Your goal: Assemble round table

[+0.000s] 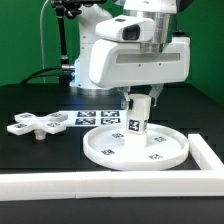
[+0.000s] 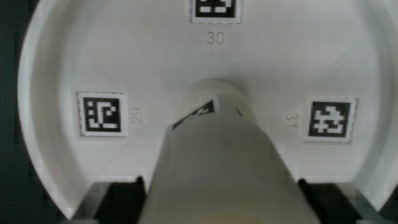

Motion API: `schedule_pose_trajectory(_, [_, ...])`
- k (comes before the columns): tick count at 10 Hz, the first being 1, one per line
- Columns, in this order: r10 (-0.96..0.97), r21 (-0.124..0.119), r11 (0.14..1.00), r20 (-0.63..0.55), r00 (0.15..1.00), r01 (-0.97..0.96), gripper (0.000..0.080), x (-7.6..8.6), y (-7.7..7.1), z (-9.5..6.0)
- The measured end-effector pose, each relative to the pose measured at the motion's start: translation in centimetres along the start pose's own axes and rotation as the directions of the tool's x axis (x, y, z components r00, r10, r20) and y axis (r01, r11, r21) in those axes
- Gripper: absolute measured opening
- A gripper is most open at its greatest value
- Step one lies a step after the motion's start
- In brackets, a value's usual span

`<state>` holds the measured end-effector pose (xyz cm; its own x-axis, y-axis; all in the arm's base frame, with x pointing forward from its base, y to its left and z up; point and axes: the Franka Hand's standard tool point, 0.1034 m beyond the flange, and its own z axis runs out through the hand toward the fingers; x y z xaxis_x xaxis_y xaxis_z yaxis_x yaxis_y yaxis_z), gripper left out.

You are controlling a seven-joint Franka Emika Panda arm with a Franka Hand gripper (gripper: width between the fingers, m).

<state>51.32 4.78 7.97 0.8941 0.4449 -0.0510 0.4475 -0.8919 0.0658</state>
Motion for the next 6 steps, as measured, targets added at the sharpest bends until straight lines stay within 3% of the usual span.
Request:
schedule_pose_trajectory(4, [0.274,0.013,0.962,0.000,0.962,-0.274,0.0407,-0.05,0.03,0.04])
schedule_pose_trajectory(6, [0.510,0.057,0.858,0.016,0.860,-0.510,0.0409,-0.34,0.14,0.26])
